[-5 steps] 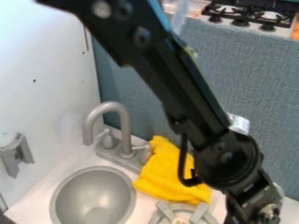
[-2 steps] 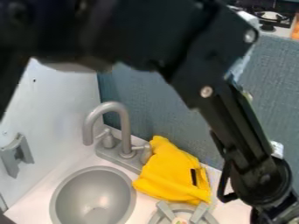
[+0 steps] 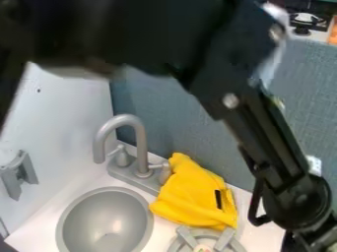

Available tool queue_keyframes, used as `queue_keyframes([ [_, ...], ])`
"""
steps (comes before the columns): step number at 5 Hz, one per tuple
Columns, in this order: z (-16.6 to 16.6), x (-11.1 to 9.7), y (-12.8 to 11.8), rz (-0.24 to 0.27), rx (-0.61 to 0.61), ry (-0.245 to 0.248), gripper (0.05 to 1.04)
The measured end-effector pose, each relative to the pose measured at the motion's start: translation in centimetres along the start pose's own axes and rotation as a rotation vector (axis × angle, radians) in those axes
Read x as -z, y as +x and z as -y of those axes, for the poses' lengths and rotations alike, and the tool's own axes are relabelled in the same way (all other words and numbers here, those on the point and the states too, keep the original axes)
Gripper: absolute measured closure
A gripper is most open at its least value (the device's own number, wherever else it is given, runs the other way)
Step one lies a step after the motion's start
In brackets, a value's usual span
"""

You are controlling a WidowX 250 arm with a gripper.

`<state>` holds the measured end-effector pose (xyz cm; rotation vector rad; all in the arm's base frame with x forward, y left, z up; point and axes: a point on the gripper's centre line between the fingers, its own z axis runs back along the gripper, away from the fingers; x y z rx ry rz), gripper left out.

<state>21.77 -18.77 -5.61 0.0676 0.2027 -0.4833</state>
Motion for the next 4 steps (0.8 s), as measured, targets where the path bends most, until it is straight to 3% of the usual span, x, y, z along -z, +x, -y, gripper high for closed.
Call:
queue_keyframes([
  [1,-0.7,-3.0,-0.5,0.068,-0.061,-0.043,0.141],
  [2,-1.7,-6.0,-1.8,0.094,-0.137,-0.089,0.069],
  [3,-4.7,-8.3,-4.4,0.049,-0.319,-0.107,0.075],
  [4,-8.1,-8.9,-6.2,0.017,-0.506,-0.021,0.076],
])
